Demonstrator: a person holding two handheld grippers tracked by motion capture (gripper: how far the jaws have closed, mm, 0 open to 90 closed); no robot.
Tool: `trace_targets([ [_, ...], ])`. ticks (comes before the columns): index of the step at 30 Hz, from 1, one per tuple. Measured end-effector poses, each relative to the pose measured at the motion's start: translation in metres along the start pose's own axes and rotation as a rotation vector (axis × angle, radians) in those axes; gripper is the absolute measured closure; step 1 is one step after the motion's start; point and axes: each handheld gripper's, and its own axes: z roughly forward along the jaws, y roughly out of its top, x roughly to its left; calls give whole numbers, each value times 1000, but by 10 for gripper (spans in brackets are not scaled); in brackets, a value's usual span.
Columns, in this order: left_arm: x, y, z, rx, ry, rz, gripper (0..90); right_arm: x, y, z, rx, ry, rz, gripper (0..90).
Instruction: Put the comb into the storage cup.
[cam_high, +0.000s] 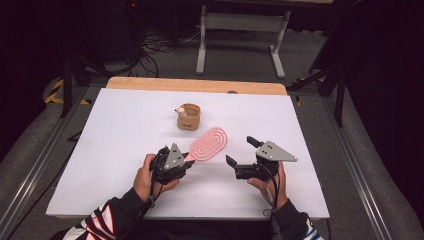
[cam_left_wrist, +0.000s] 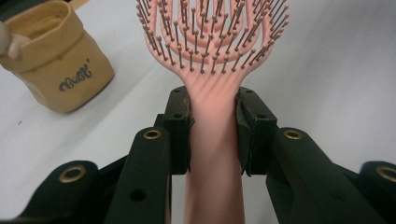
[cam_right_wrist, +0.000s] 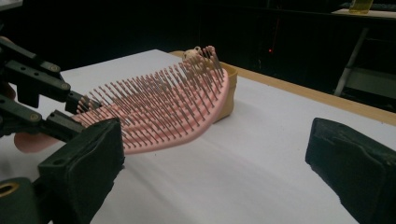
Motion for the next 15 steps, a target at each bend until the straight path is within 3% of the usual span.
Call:
trace_targets([
  [6, 0, 0, 0, -56, 15, -6, 697, 2, 10, 8, -38, 23, 63, 54],
  [7, -1, -1, 0, -88, 25, -11, 697, 3, 14, 11, -56, 40, 89, 54],
  [15, -7, 0, 1, -154, 45, -1, 697, 13, 24, 23, -71, 65, 132, 54],
])
